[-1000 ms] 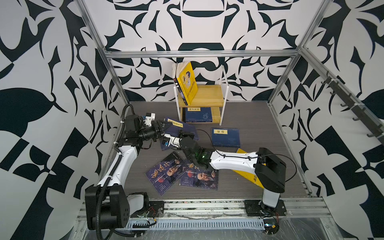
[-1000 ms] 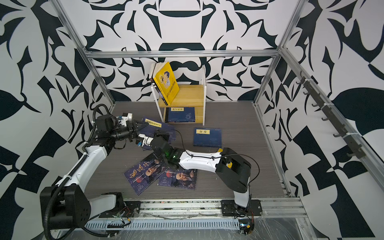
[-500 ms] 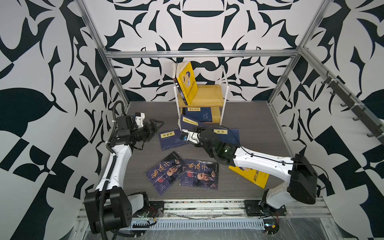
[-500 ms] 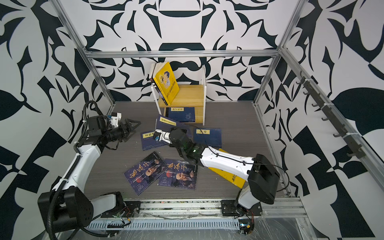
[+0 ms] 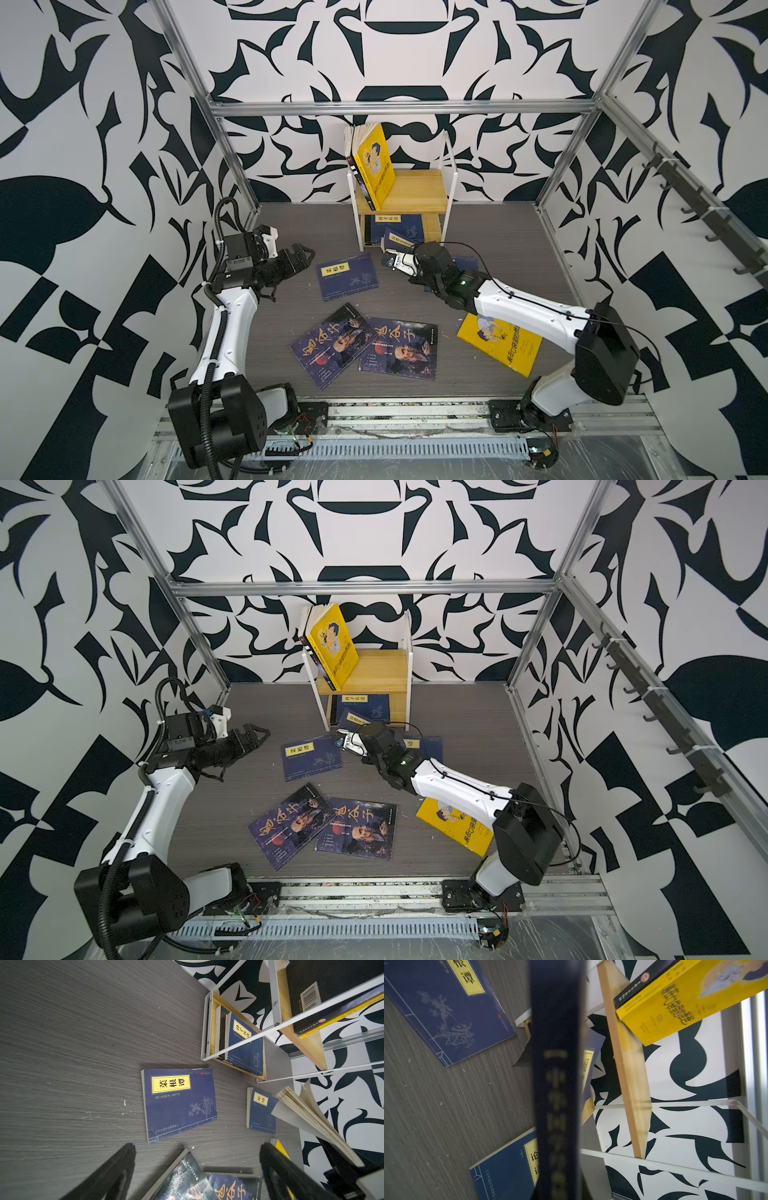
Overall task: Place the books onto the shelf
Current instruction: 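Open the left gripper to release the book while the right gripper lifts it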
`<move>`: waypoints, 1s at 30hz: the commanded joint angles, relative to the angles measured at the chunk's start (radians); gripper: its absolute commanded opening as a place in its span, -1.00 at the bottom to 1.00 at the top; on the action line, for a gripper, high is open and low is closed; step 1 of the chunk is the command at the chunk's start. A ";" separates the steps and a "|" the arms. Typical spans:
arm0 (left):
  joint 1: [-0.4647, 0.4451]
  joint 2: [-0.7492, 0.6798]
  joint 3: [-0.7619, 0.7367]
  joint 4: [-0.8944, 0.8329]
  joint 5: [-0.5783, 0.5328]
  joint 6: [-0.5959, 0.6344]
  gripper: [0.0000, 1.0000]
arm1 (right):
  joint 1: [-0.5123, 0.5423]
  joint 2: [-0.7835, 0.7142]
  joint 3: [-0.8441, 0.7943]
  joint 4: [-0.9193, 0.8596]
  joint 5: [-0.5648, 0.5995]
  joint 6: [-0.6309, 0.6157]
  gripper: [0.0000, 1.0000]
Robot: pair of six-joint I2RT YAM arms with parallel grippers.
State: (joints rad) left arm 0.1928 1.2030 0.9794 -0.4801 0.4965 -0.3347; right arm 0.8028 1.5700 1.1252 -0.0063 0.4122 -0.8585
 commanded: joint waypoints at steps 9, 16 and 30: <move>-0.049 -0.015 -0.047 -0.010 0.146 0.114 0.90 | -0.026 0.069 0.237 -0.133 -0.209 0.174 -1.00; -0.140 0.005 -0.052 -0.045 0.201 0.264 0.95 | -0.026 0.036 0.333 -0.299 -0.427 0.390 -1.00; -0.294 0.042 -0.068 0.001 0.272 0.201 0.73 | 0.071 0.034 0.347 -0.314 -0.405 0.525 -1.00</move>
State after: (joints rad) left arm -0.0799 1.2366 0.9314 -0.4969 0.7387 -0.1272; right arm 0.8501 1.6203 1.4193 -0.3443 -0.0101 -0.3611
